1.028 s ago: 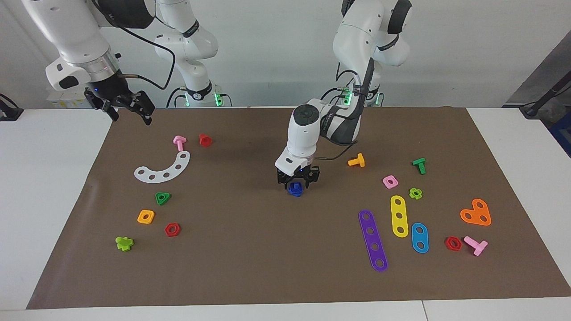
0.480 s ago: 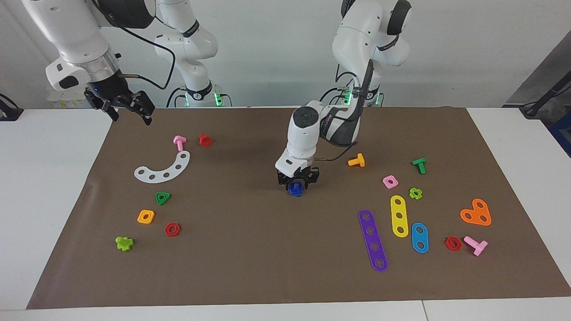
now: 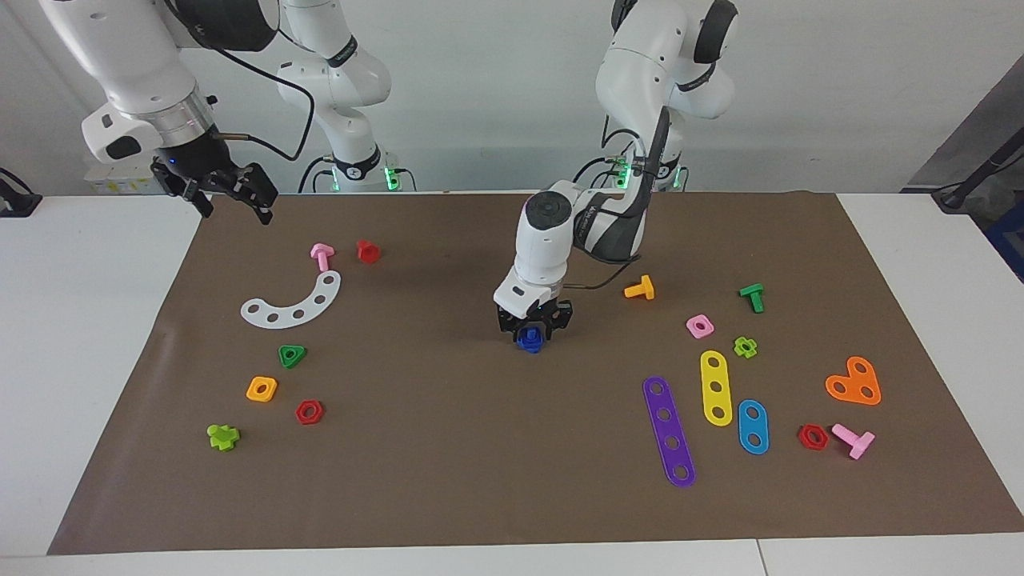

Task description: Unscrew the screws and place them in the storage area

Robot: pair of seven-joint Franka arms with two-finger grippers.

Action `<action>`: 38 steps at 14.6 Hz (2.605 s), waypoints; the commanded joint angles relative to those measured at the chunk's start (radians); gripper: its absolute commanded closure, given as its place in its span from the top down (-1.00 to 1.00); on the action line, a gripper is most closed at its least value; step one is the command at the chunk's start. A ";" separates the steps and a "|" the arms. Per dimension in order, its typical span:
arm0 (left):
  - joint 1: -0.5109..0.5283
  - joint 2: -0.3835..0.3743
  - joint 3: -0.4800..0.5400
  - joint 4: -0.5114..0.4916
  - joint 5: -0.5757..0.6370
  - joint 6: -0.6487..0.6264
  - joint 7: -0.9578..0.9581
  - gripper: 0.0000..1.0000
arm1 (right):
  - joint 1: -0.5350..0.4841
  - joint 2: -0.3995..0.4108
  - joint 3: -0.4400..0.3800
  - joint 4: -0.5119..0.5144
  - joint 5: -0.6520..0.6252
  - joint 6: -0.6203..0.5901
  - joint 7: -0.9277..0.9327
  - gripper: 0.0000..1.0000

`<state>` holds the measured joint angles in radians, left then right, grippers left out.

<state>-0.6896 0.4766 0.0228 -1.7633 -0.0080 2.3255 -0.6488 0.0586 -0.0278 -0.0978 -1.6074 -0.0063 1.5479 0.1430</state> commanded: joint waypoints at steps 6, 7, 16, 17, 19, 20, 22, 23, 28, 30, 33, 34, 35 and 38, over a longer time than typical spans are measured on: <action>-0.021 -0.006 0.017 -0.012 0.003 0.012 -0.014 0.30 | -0.008 -0.015 0.004 -0.012 0.022 0.003 -0.020 1.00; -0.021 -0.006 0.017 -0.010 0.005 0.011 -0.014 0.29 | -0.008 -0.015 0.004 -0.012 0.022 0.003 -0.020 1.00; -0.021 -0.006 0.019 0.001 0.003 0.006 -0.014 0.16 | -0.008 -0.015 0.003 -0.012 0.022 0.003 -0.020 1.00; -0.021 -0.006 0.019 0.002 0.003 0.006 -0.014 0.16 | -0.008 -0.015 0.003 -0.014 0.022 0.003 -0.020 1.00; -0.019 -0.006 0.019 0.002 0.003 0.006 -0.014 0.09 | -0.008 -0.015 0.004 -0.012 0.022 0.003 -0.020 1.00; -0.019 -0.006 0.019 0.002 0.003 0.006 -0.014 0.07 | -0.008 -0.015 0.003 -0.012 0.022 0.003 -0.020 1.00; -0.019 -0.006 0.019 0.002 0.003 0.006 -0.012 -0.01 | -0.008 -0.015 0.003 -0.012 0.022 0.003 -0.020 1.00; -0.019 -0.006 0.019 0.002 0.003 0.005 -0.012 -0.06 | -0.008 -0.015 0.003 -0.012 0.022 0.003 -0.020 1.00; -0.019 -0.006 0.019 0.004 0.003 -0.011 -0.012 -0.13 | -0.008 -0.015 0.003 -0.012 0.022 0.003 -0.020 1.00; -0.014 -0.006 0.017 0.019 0.003 -0.031 -0.012 -0.13 | -0.008 -0.015 0.003 -0.012 0.022 0.003 -0.020 1.00; -0.011 -0.006 0.017 0.036 0.002 -0.060 -0.011 -0.14 | -0.008 -0.015 0.003 -0.012 0.022 0.003 -0.020 1.00; -0.010 -0.003 0.017 0.054 0.002 -0.072 -0.011 -0.14 | -0.008 -0.015 0.003 -0.012 0.022 0.003 -0.020 1.00; -0.008 -0.003 0.017 0.061 0.000 -0.084 -0.011 -0.14 | -0.008 -0.015 0.004 -0.012 0.022 0.003 -0.020 1.00; -0.008 -0.001 0.017 0.076 -0.004 -0.101 -0.011 -0.15 | -0.008 -0.015 0.003 -0.012 0.022 0.003 -0.020 1.00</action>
<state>-0.6901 0.4758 0.0293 -1.7105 -0.0080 2.2653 -0.6493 0.0586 -0.0278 -0.0978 -1.6074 -0.0063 1.5479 0.1430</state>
